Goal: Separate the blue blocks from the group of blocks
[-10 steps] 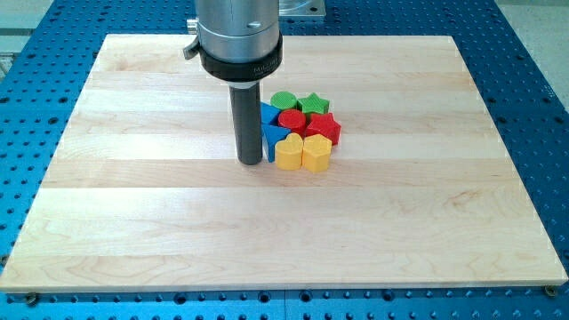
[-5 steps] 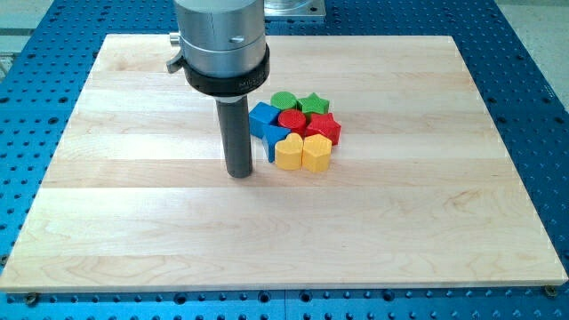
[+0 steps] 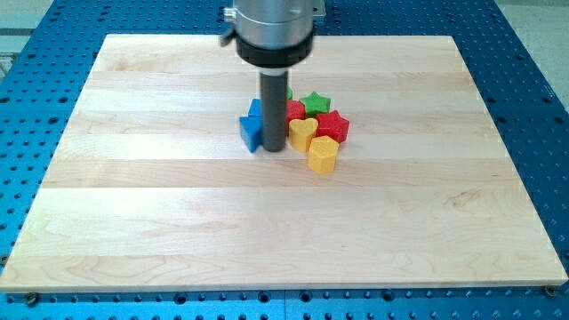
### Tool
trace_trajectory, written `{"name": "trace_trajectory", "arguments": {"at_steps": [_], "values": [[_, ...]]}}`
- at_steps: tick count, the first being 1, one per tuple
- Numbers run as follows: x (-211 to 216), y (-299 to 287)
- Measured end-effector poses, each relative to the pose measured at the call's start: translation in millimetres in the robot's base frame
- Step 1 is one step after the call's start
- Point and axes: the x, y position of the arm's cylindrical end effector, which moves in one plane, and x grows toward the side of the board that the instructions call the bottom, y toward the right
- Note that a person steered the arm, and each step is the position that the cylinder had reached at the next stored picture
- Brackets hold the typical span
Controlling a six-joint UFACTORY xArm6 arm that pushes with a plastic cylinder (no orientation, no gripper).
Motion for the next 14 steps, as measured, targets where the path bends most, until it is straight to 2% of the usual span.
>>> {"name": "trace_trajectory", "arguments": {"at_steps": [1, 3, 4, 5, 7, 8, 10, 12, 13, 14], "values": [[-8.8, -5.0], [-15.6, 56.5], [-31.7, 39.2], [-28.6, 22.6], [-42.1, 28.0], [-27.8, 4.5], [-50.3, 19.6], [-97.4, 22.7], [-102.9, 2.7], [-81.7, -1.5]]}}
